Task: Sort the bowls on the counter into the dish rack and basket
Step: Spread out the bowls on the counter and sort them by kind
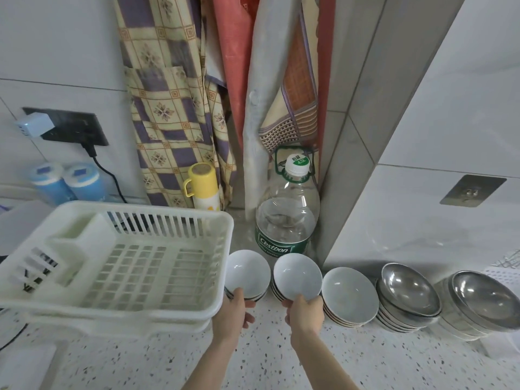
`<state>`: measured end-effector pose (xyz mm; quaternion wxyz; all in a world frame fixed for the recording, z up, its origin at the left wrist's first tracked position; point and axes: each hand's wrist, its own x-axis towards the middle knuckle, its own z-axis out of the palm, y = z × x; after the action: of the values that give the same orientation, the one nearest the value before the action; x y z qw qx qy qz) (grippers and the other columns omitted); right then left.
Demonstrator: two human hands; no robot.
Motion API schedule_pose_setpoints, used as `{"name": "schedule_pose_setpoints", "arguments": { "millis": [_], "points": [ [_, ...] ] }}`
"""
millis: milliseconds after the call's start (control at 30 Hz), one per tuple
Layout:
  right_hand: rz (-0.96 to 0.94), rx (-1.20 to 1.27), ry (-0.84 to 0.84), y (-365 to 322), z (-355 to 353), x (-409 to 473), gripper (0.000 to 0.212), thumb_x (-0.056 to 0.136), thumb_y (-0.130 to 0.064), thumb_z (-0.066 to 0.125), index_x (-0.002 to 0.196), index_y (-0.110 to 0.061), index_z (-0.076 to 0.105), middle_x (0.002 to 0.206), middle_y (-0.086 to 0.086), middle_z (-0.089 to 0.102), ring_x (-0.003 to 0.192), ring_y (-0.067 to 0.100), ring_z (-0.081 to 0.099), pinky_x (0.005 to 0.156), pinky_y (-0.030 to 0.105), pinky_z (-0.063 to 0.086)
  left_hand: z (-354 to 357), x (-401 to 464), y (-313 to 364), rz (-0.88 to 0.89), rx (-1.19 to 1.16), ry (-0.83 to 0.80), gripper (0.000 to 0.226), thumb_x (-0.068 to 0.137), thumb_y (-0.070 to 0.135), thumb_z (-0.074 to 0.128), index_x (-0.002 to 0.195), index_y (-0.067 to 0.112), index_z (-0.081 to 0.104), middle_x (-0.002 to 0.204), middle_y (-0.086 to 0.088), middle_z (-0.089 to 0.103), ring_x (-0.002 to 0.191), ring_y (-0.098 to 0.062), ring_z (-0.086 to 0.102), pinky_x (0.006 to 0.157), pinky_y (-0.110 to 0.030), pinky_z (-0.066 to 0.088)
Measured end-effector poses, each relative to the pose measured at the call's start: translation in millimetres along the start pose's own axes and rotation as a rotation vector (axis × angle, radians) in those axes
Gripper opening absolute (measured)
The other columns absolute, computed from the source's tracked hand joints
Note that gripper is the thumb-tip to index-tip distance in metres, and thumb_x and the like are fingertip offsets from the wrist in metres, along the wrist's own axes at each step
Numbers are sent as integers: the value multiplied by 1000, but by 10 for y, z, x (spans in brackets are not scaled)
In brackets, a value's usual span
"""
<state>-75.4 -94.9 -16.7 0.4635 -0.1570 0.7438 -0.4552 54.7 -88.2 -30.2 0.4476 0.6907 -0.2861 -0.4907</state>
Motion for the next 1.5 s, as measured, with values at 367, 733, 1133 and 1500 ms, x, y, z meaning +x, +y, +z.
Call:
{"name": "schedule_pose_setpoints", "arguments": {
  "millis": [367, 733, 1133, 1500],
  "points": [
    [-115, 174, -76, -42, -130, -172, 38, 90, 3, 34, 123, -7, 50, 65, 18, 66, 49, 17, 50, 44, 26, 44, 35, 49, -139, 47, -131, -33, 14, 101, 7, 45, 113, 9, 51, 74, -15, 76, 34, -13, 52, 33, -23, 38],
    [-282, 309, -101, 24, -643, -531, 39, 88, 6, 34, 115, -11, 57, 52, 14, 58, 39, 16, 40, 42, 24, 39, 91, -273, -55, 196, -292, -160, 67, 101, 6, 50, 122, 69, 43, 125, -20, 61, 67, -22, 74, 33, -20, 33],
    [-270, 146, -96, 585, -1047, -794, 37, 89, 5, 37, 117, -11, 57, 48, 16, 57, 35, 19, 41, 37, 26, 39, -397, -927, -665, 106, -143, -131, 68, 99, 3, 46, 136, 60, 37, 105, -16, 73, 53, -18, 70, 34, -21, 33],
    [-129, -16, -158, 889, -967, -526, 39, 89, 4, 36, 119, -14, 54, 49, 13, 57, 40, 16, 49, 41, 27, 45, -544, -903, -934, 14, -39, -87, 59, 102, 6, 44, 138, 51, 33, 85, -16, 77, 35, -10, 55, 34, -20, 34]
  ]
}}
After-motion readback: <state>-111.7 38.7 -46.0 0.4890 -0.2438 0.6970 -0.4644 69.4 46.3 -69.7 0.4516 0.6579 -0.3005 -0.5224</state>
